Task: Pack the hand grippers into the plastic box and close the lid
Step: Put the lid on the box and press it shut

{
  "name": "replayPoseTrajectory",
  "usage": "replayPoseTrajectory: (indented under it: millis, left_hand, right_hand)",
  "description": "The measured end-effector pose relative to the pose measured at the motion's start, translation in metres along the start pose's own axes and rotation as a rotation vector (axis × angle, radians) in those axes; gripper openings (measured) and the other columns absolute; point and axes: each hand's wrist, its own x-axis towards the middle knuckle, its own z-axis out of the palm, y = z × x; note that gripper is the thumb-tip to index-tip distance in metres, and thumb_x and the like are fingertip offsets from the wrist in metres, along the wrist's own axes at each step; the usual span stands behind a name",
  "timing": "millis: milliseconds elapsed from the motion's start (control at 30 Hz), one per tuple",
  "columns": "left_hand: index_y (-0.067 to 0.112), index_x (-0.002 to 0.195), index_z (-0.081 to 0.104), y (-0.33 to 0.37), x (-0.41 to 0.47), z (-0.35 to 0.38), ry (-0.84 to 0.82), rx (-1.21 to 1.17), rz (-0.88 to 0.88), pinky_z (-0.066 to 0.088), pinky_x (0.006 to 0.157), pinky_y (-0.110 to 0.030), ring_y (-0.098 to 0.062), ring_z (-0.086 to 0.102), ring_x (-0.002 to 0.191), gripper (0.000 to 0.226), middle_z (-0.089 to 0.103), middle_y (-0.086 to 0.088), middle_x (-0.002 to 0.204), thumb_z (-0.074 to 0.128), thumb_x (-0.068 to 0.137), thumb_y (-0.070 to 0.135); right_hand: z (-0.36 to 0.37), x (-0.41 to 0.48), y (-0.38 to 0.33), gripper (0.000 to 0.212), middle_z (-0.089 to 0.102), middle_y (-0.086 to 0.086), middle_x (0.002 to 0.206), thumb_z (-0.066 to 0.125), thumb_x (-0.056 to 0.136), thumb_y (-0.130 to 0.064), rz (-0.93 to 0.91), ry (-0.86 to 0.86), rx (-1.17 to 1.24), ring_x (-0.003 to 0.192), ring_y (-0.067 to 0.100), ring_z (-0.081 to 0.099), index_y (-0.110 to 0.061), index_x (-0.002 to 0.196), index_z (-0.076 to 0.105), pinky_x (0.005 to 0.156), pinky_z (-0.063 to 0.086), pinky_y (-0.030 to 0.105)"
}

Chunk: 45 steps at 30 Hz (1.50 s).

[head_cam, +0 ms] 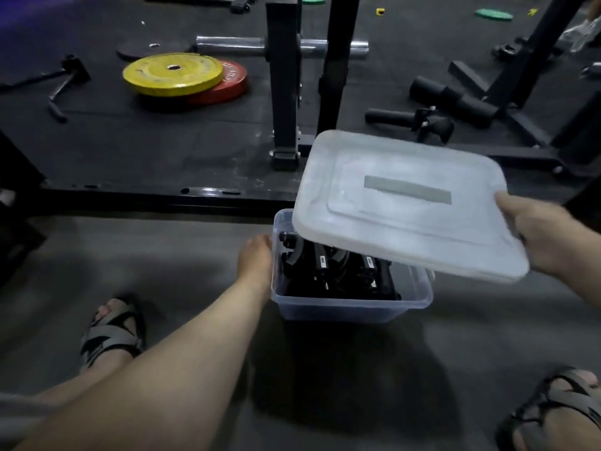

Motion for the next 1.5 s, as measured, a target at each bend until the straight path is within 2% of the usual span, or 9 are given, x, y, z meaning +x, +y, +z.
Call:
replayPoseTrajectory:
  millis: [200, 367, 467, 633, 733, 1000, 1067, 1167, 1500]
  left_hand:
    - [0.016, 0.081, 0.069, 0.003, 0.000, -0.006, 0.089, -0.068, -0.025, 0.054, 0.086, -0.045, -0.031, 0.066, 0.088, 0.041, 0.073, -0.009, 0.088, 0.034, 0.084, 0.037]
    - [0.006, 0.109, 0.066, -0.003, 0.002, -0.011, 0.029, 0.145, 0.050, 0.052, 0.095, -0.048, -0.037, 0.062, 0.108, 0.036, 0.067, -0.018, 0.114, 0.043, 0.093, 0.029]
    - [0.022, 0.106, 0.071, -0.008, 0.009, -0.013, 0.002, 0.242, 0.121, 0.052, 0.096, -0.047, -0.027, 0.064, 0.106, 0.031, 0.072, -0.003, 0.108, 0.051, 0.085, 0.034]
    - [0.039, 0.129, 0.061, -0.020, 0.010, -0.008, 0.014, 0.566, 0.288, 0.028, 0.112, -0.025, -0.016, 0.036, 0.135, 0.041, 0.051, 0.011, 0.138, 0.045, 0.093, 0.027]
    - [0.040, 0.137, 0.052, -0.023, 0.009, 0.000, 0.055, 0.707, 0.320, 0.022, 0.112, -0.027, -0.017, 0.026, 0.140, 0.042, 0.040, 0.013, 0.151, 0.043, 0.098, 0.026]
    - [0.029, 0.144, 0.041, -0.030, 0.003, 0.010, 0.168, 0.468, 0.283, 0.031, 0.113, -0.036, -0.020, 0.033, 0.135, 0.051, 0.037, 0.005, 0.146, 0.050, 0.094, 0.028]
    - [0.024, 0.146, 0.036, -0.029, 0.003, 0.012, 0.200, 0.329, 0.094, 0.038, 0.108, -0.037, -0.024, 0.044, 0.128, 0.064, 0.033, 0.002, 0.146, 0.061, 0.088, 0.036]
    - [0.014, 0.122, 0.055, -0.028, 0.004, 0.008, 0.123, -0.002, -0.226, 0.054, 0.093, -0.040, -0.024, 0.066, 0.098, 0.057, 0.064, -0.002, 0.115, 0.072, 0.077, 0.046]
    - [0.017, 0.108, 0.064, -0.028, 0.008, 0.018, 0.213, 0.474, 0.117, 0.054, 0.082, -0.037, -0.027, 0.064, 0.092, 0.034, 0.068, -0.002, 0.101, 0.054, 0.090, 0.044]
  right_hand:
    - [0.047, 0.019, 0.042, 0.036, 0.070, 0.013, 0.111, 0.051, 0.100, -0.032, 0.154, -0.098, -0.101, 0.091, 0.029, 0.069, -0.005, 0.120, 0.063, 0.068, 0.053, 0.038]
    - [0.071, 0.036, 0.058, 0.030, 0.070, 0.008, 0.100, 0.058, 0.097, -0.034, 0.054, -0.063, -0.167, 0.083, 0.027, 0.067, -0.011, 0.115, 0.064, 0.068, 0.053, 0.035]
    - [0.074, 0.046, 0.074, 0.039, 0.069, 0.003, 0.104, 0.061, 0.094, -0.037, -0.059, -0.003, -0.259, 0.083, 0.022, 0.065, -0.013, 0.125, 0.062, 0.076, 0.051, 0.033]
    - [0.071, 0.048, 0.091, 0.040, 0.066, 0.007, 0.116, 0.060, 0.096, -0.027, -0.069, -0.088, -0.296, 0.088, 0.021, 0.066, -0.009, 0.132, 0.056, 0.068, 0.051, 0.029]
    - [0.070, 0.051, 0.101, 0.038, 0.067, 0.003, 0.115, 0.059, 0.095, -0.027, -0.124, -0.039, -0.517, 0.098, 0.024, 0.065, -0.014, 0.130, 0.057, 0.084, 0.052, 0.034]
    - [0.078, 0.051, 0.122, 0.030, 0.066, 0.016, 0.109, 0.045, 0.097, -0.034, -0.319, 0.073, -0.839, 0.106, 0.040, 0.057, -0.015, 0.113, 0.062, 0.092, 0.045, 0.046]
    - [0.079, 0.054, 0.127, 0.036, 0.063, 0.020, 0.109, 0.039, 0.096, -0.039, -0.323, 0.112, -0.918, 0.107, 0.043, 0.053, -0.015, 0.114, 0.060, 0.093, 0.044, 0.048]
    - [0.082, 0.056, 0.131, 0.039, 0.054, 0.025, 0.122, 0.039, 0.099, -0.036, -0.331, 0.150, -0.998, 0.117, 0.044, 0.044, -0.012, 0.127, 0.053, 0.102, 0.037, 0.050]
    - [0.089, 0.052, 0.131, 0.041, 0.042, 0.023, 0.138, 0.038, 0.102, -0.026, -0.409, 0.175, -1.002, 0.125, 0.043, 0.036, -0.010, 0.138, 0.045, 0.107, 0.029, 0.048]
